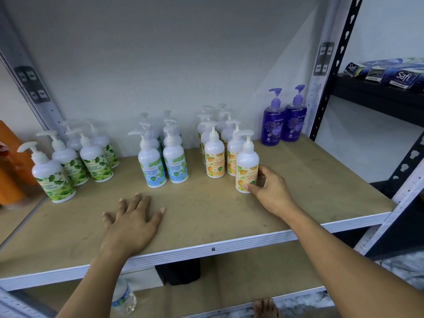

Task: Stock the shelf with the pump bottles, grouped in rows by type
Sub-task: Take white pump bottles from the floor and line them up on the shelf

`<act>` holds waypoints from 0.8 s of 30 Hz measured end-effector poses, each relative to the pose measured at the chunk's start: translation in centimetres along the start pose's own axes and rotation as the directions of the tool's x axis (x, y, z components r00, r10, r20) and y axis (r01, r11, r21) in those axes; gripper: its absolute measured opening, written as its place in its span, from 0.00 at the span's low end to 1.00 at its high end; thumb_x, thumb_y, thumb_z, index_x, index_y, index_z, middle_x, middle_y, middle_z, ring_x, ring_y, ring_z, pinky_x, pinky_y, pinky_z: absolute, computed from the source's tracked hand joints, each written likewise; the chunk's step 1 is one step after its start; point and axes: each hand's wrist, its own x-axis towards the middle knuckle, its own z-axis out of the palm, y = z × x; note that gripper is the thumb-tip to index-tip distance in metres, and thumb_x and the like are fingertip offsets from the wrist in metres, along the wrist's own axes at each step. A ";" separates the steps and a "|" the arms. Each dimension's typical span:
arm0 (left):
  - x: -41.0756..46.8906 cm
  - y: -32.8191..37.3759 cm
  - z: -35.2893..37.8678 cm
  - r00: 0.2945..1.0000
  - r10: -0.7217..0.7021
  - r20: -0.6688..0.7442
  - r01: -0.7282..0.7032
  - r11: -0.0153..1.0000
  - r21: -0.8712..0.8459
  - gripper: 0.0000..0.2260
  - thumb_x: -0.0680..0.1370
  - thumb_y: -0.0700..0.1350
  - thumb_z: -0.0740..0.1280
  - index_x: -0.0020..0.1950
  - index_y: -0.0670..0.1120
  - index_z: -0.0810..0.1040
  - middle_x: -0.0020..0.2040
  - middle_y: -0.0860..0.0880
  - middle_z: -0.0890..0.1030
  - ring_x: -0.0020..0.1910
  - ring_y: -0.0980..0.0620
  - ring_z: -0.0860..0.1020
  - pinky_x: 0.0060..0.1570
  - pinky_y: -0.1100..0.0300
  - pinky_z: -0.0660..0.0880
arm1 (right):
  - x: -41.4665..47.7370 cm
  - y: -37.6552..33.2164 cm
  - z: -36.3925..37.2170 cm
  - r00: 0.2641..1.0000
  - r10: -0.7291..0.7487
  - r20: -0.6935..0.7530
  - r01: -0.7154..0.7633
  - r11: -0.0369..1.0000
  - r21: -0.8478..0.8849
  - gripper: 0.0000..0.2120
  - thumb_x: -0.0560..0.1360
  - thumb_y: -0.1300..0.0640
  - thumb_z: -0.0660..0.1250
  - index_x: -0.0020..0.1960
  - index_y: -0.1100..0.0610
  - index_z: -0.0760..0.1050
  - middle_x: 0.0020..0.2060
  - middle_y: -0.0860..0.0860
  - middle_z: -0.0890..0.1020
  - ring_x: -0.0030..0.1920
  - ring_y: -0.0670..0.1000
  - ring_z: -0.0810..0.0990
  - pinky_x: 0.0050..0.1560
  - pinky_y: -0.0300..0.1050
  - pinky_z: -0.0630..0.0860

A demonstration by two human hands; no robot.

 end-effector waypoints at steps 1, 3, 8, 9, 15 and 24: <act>0.0 0.0 0.0 1.000 0.000 0.001 0.000 1.000 0.002 0.35 0.78 0.72 0.46 0.80 0.56 0.58 0.82 0.56 0.52 0.81 0.45 0.48 0.75 0.34 0.46 | 0.0 -0.1 0.0 1.000 0.001 0.004 -0.001 1.000 0.000 0.25 0.70 0.57 0.78 0.66 0.54 0.76 0.56 0.48 0.82 0.54 0.48 0.80 0.56 0.43 0.76; 0.0 0.0 0.0 1.000 0.000 0.002 0.000 1.000 0.004 0.35 0.78 0.72 0.46 0.80 0.56 0.57 0.82 0.56 0.51 0.81 0.45 0.48 0.75 0.35 0.46 | 0.0 -0.1 -0.1 1.000 0.007 0.009 -0.007 1.000 0.000 0.26 0.71 0.58 0.78 0.67 0.54 0.76 0.57 0.48 0.82 0.55 0.48 0.80 0.56 0.43 0.75; 0.0 0.0 0.0 1.000 -0.001 0.010 0.001 1.000 0.005 0.35 0.78 0.72 0.46 0.80 0.56 0.57 0.82 0.56 0.51 0.81 0.45 0.47 0.75 0.34 0.45 | 0.1 0.0 -0.1 1.000 0.008 0.006 -0.008 1.000 -0.005 0.25 0.71 0.58 0.78 0.66 0.54 0.76 0.57 0.49 0.82 0.55 0.48 0.80 0.57 0.43 0.76; 0.0 0.0 -0.1 1.000 0.000 0.013 0.000 1.000 0.006 0.35 0.78 0.72 0.46 0.80 0.56 0.57 0.82 0.56 0.51 0.81 0.45 0.47 0.75 0.34 0.45 | 0.1 0.0 0.0 1.000 0.009 0.007 -0.009 1.000 -0.005 0.25 0.71 0.58 0.78 0.66 0.54 0.76 0.57 0.49 0.82 0.54 0.48 0.80 0.56 0.43 0.76; 0.0 0.0 0.0 1.000 0.004 0.001 -0.004 1.000 0.008 0.34 0.78 0.72 0.46 0.80 0.56 0.58 0.82 0.56 0.52 0.81 0.45 0.48 0.75 0.34 0.47 | -0.1 0.0 -0.1 1.000 0.015 0.014 -0.015 1.000 0.004 0.26 0.71 0.57 0.78 0.67 0.54 0.75 0.58 0.48 0.82 0.55 0.47 0.80 0.52 0.37 0.73; -1.2 0.8 0.0 1.000 0.016 0.024 -0.016 1.000 0.007 0.33 0.79 0.70 0.45 0.81 0.57 0.56 0.83 0.54 0.51 0.81 0.45 0.48 0.76 0.36 0.46 | -2.2 -0.1 -0.8 0.994 0.086 -0.064 -0.098 0.971 -0.216 0.38 0.72 0.44 0.75 0.75 0.57 0.66 0.69 0.53 0.73 0.69 0.53 0.72 0.70 0.51 0.70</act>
